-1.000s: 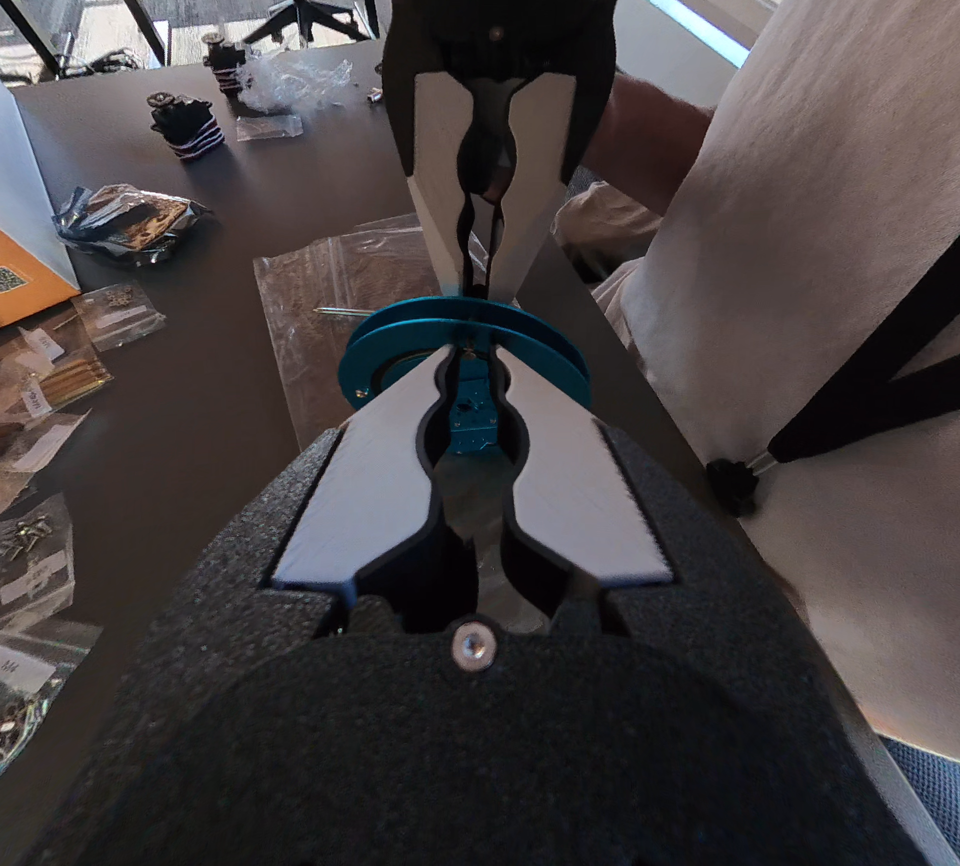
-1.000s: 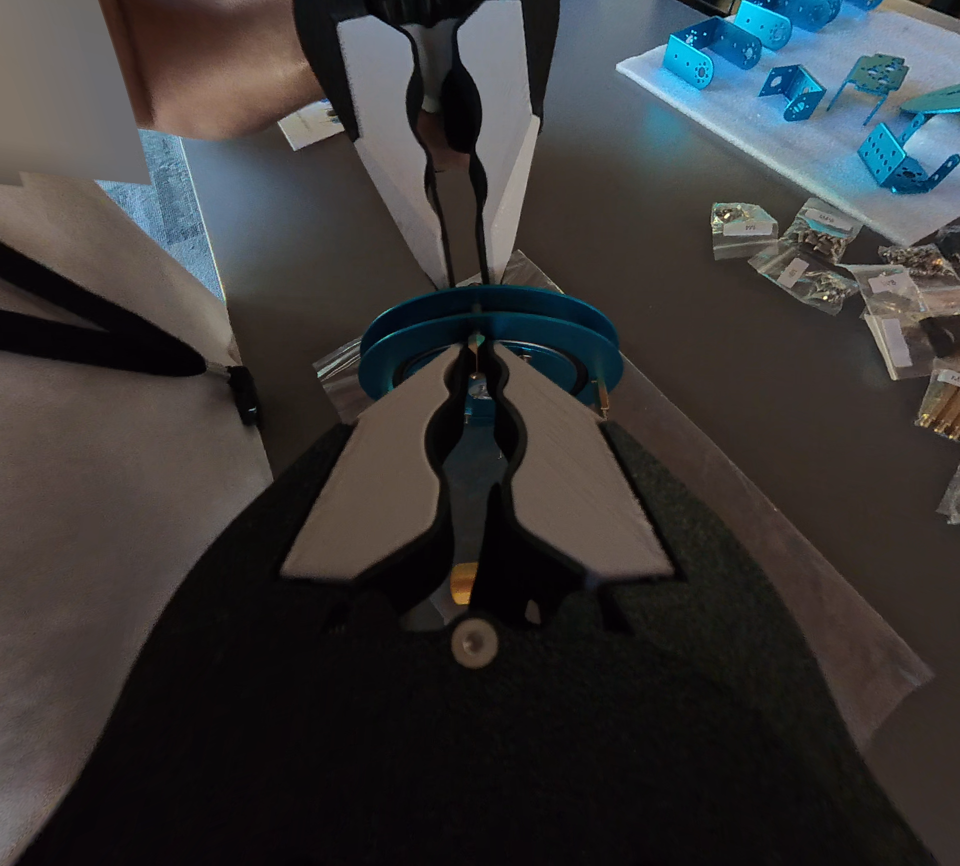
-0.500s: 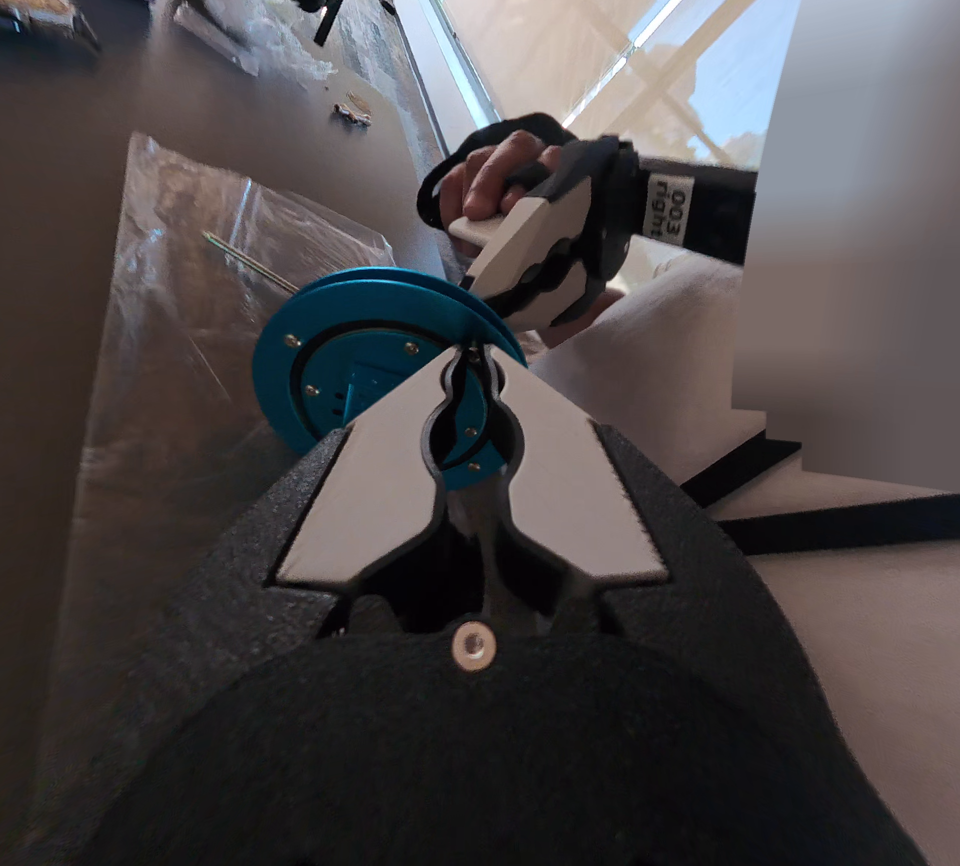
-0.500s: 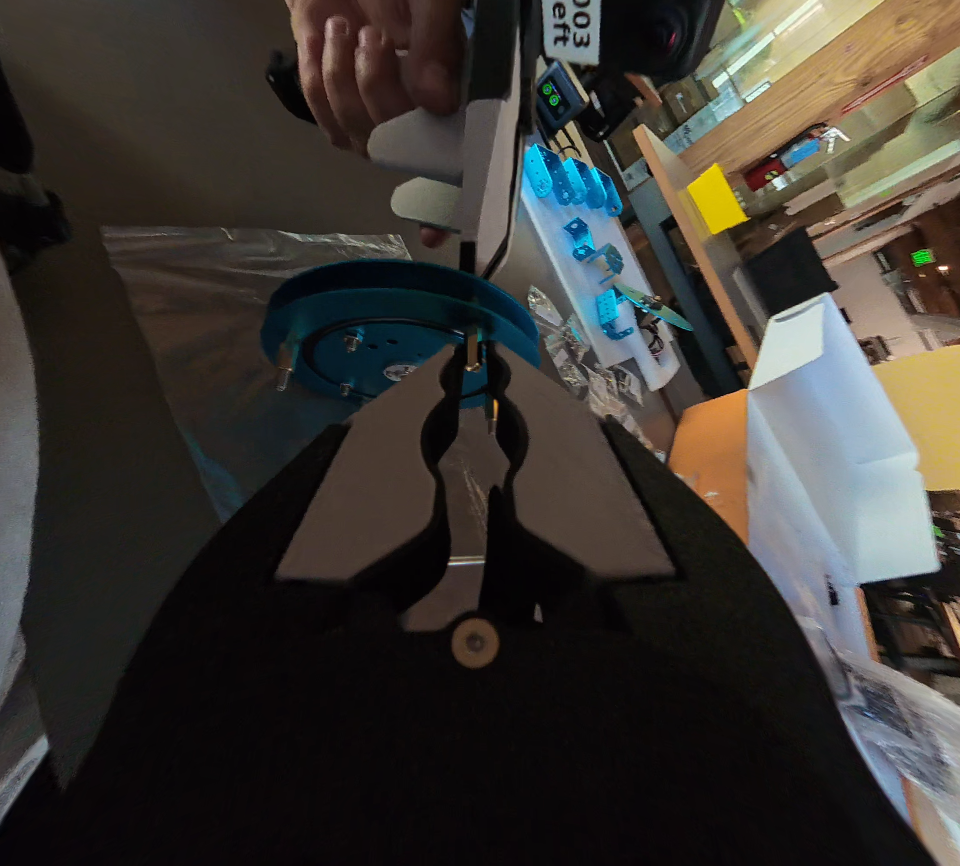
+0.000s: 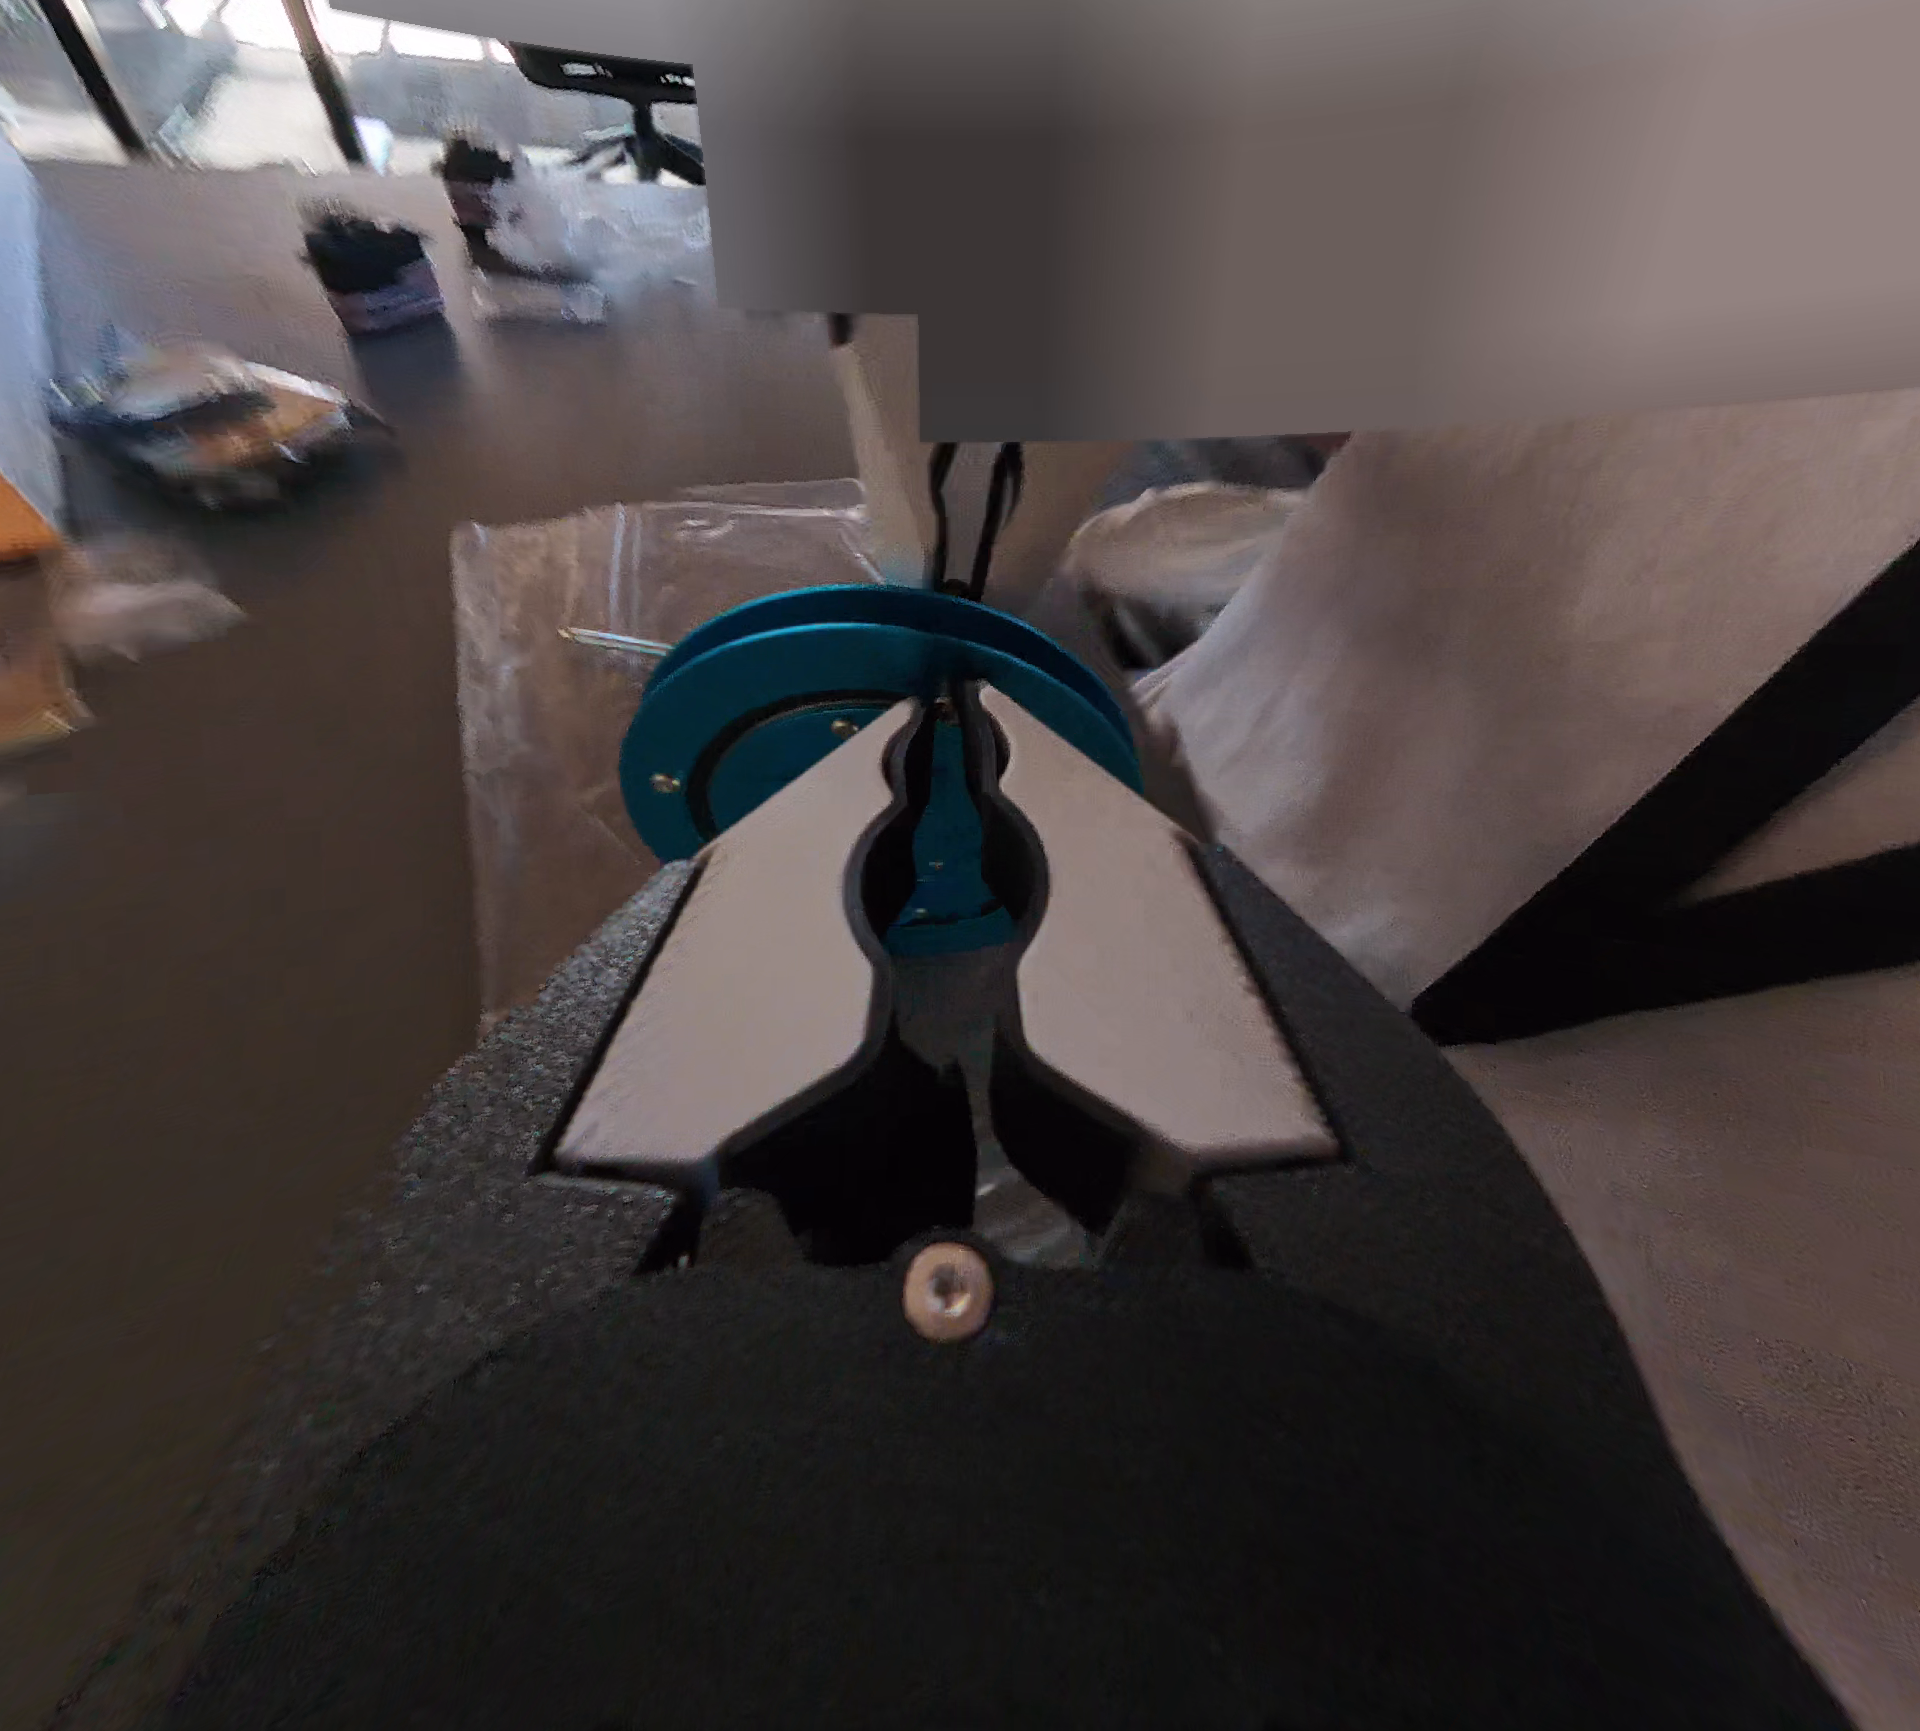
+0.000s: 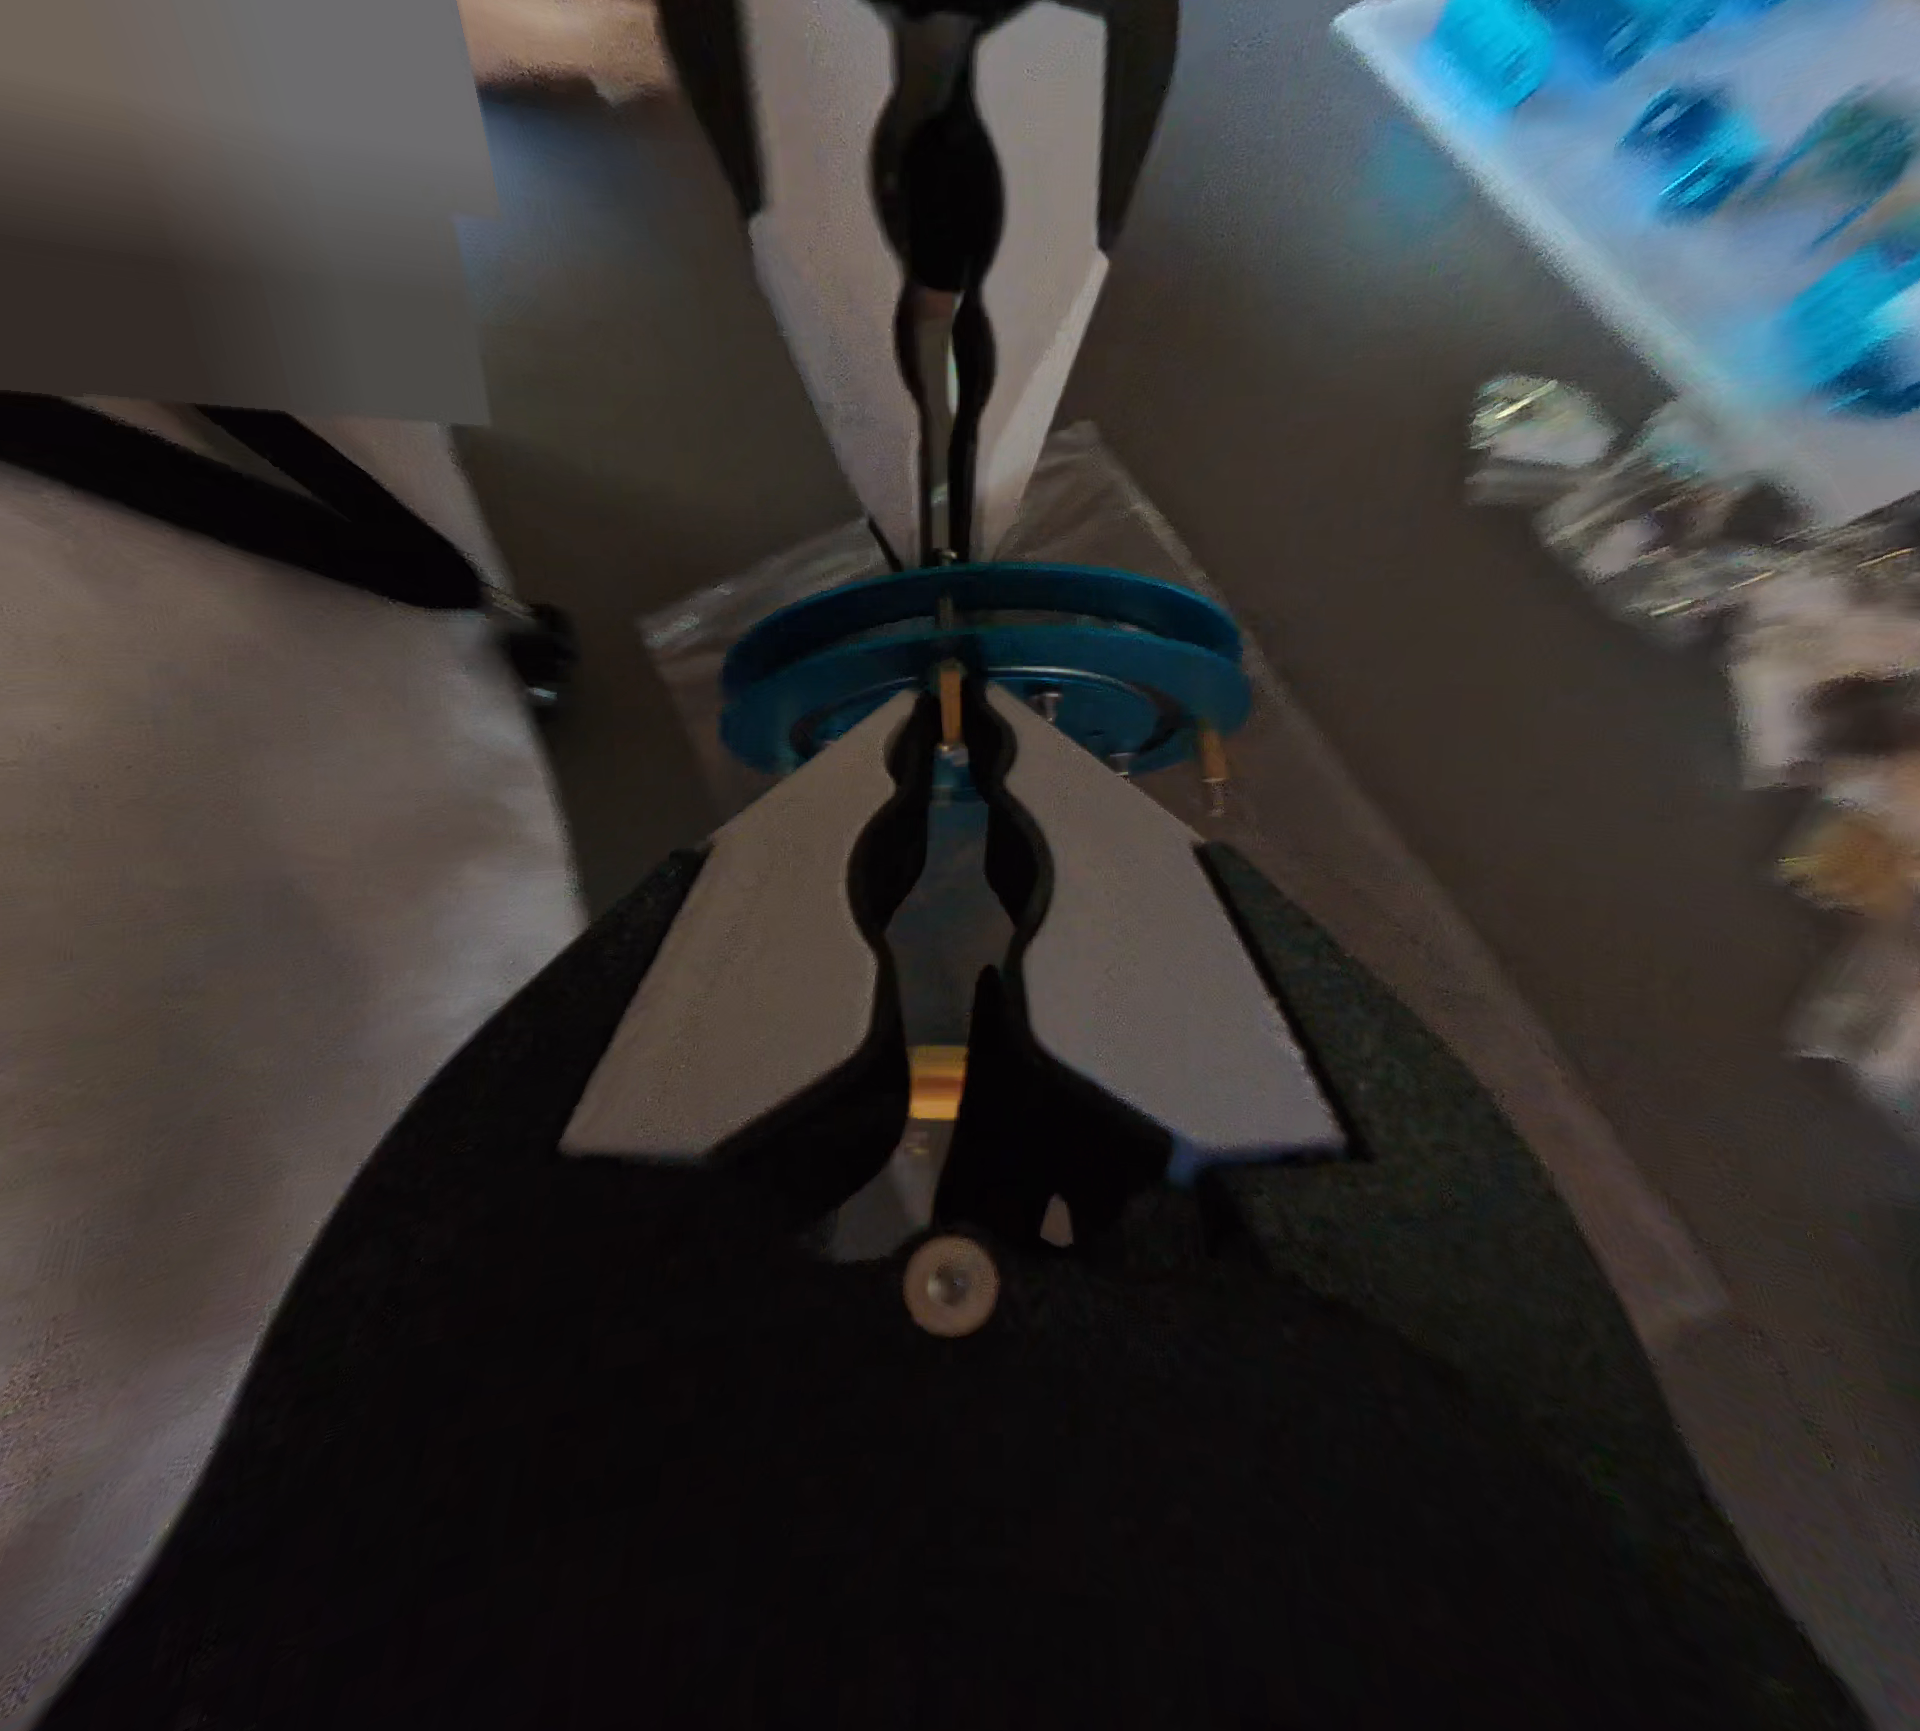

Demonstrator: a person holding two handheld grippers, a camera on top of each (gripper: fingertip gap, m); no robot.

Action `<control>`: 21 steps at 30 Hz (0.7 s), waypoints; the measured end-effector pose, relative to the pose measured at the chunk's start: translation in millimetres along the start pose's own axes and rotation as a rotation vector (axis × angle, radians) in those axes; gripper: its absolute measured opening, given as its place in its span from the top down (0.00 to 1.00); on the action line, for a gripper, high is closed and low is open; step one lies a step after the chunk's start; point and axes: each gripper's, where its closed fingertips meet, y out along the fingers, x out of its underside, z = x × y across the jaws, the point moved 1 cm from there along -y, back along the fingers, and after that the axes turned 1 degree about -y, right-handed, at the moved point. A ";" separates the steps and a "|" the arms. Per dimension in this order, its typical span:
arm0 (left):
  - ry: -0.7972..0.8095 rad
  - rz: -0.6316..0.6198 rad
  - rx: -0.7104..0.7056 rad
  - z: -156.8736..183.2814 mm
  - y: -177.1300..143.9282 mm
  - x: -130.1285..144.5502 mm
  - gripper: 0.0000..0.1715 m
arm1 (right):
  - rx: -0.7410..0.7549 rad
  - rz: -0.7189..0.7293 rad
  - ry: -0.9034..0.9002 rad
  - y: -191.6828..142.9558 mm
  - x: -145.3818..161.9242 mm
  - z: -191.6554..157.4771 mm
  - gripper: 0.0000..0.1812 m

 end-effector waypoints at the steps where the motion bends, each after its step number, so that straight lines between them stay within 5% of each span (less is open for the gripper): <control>1: 0.104 -0.008 -0.033 1.8 1.2 0.8 0.98 | -0.085 0.001 0.094 -0.6 0.9 -2.5 0.98; 7: 0.427 -0.040 -0.185 1.0 6.9 -0.2 0.98 | -0.547 0.001 0.713 -4.2 4.6 -11.0 0.98; 9: 0.334 -0.052 -0.145 0.8 6.0 -0.5 0.98 | -0.490 0.009 0.602 -2.0 4.5 -13.8 0.98; 16: -0.234 -0.066 -0.024 -5.4 6.4 -2.2 0.98 | 0.203 -0.141 -0.200 -3.1 6.4 2.0 0.97; 19: -0.443 -0.051 0.029 -6.3 4.6 -2.1 0.98 | 0.357 -0.188 -0.372 -3.3 3.4 5.0 0.97; 21: -0.430 -0.049 0.036 -5.6 4.5 -2.1 0.98 | 0.366 -0.210 -0.384 -2.9 3.6 5.6 0.97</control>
